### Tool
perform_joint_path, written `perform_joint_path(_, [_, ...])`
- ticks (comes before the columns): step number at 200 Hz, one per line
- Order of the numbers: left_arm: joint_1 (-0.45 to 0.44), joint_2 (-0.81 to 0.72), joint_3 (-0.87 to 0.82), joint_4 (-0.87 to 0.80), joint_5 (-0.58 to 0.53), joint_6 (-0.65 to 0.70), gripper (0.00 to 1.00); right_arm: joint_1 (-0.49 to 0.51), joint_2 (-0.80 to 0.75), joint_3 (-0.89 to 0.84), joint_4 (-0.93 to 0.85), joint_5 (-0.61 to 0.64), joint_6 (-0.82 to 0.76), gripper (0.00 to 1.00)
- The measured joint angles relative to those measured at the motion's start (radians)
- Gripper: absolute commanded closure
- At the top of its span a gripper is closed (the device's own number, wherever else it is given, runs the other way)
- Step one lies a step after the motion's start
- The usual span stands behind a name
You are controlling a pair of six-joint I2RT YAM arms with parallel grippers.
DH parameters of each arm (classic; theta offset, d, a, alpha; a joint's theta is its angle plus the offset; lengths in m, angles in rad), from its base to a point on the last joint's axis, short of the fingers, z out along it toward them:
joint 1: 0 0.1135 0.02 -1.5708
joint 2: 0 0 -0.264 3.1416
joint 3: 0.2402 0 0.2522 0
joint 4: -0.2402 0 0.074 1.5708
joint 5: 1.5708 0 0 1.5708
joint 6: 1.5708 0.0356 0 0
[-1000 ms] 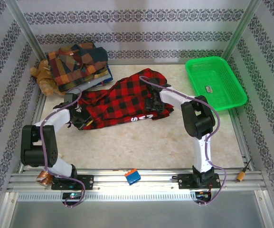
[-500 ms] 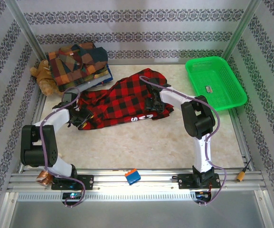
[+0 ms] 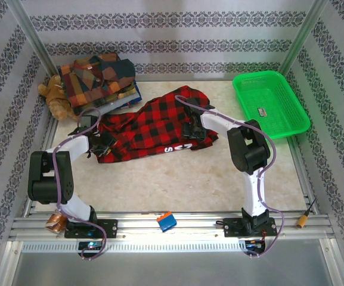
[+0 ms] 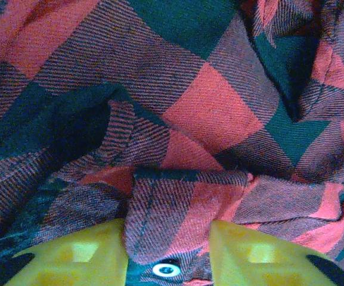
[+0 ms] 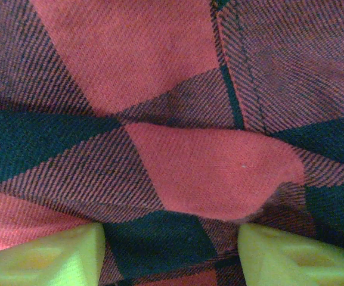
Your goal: Fold and stack the long sleeve shirts
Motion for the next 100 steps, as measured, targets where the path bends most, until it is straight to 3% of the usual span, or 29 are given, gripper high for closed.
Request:
perform_joint_path(39, [0.000, 0.014, 0.000, -0.005, 0.000, 0.005, 0.87, 0.000, 0.000, 0.000, 0.000, 0.000, 0.000, 0.40])
perform_joint_path(100, [0.012, 0.016, 0.094, -0.143, -0.053, 0.116, 0.96, -0.002, 0.000, 0.000, -0.001, 0.000, 0.000, 0.40])
